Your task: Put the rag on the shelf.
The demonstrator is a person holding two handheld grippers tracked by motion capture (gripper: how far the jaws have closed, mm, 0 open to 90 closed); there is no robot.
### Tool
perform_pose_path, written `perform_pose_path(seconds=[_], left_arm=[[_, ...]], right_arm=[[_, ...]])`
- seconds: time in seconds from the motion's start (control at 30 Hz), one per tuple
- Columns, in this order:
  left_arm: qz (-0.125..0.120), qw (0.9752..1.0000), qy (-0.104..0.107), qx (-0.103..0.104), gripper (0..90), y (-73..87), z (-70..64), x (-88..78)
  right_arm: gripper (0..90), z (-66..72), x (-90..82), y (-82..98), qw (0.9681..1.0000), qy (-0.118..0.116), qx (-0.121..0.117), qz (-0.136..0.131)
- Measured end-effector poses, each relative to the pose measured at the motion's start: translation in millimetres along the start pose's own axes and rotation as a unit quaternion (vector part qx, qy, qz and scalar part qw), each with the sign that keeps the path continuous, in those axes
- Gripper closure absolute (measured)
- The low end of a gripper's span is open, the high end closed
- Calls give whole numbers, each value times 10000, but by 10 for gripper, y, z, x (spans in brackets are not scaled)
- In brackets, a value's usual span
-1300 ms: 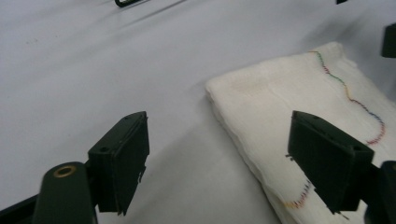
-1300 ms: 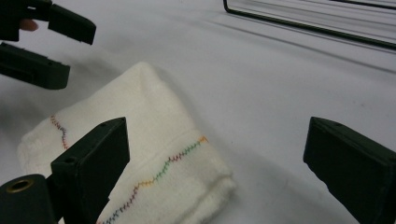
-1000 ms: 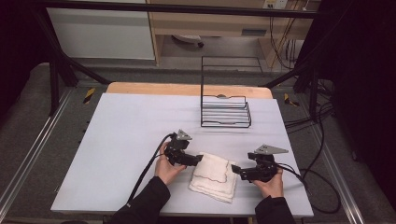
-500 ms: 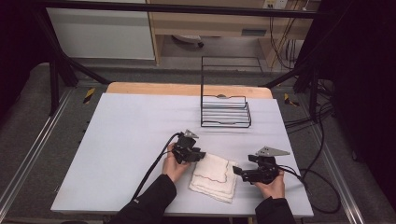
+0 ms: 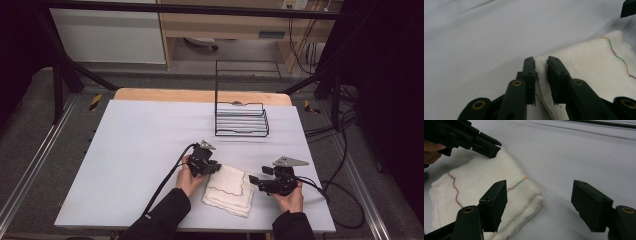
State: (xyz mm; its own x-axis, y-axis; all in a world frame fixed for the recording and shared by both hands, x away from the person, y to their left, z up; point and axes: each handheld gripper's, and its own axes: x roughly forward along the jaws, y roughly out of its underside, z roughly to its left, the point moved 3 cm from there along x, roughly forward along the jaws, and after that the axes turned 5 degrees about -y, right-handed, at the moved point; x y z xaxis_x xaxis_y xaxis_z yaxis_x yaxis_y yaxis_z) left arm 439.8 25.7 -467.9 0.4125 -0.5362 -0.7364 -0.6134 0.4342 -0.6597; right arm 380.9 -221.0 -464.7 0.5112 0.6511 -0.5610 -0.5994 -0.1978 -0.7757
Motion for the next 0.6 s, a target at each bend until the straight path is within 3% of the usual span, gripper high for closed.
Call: perform_pose_path(seconds=[0.23,0.33,0.5,0.6], left_arm=[[16,9993,-274,242,795,-4,-85,-6],[14,9992,-290,287,797,-1,-90,-7],[-7,9990,-303,332,798,2,-93,-5],[-21,9990,-281,357,798,7,-87,-6]], right_arm=[[458,-28,66,-3,9999,106,53,74],[492,-28,102,-13,9999,82,102,77],[583,11,209,-4,9994,160,-35,312],[643,32,209,8,9994,85,73,338]])
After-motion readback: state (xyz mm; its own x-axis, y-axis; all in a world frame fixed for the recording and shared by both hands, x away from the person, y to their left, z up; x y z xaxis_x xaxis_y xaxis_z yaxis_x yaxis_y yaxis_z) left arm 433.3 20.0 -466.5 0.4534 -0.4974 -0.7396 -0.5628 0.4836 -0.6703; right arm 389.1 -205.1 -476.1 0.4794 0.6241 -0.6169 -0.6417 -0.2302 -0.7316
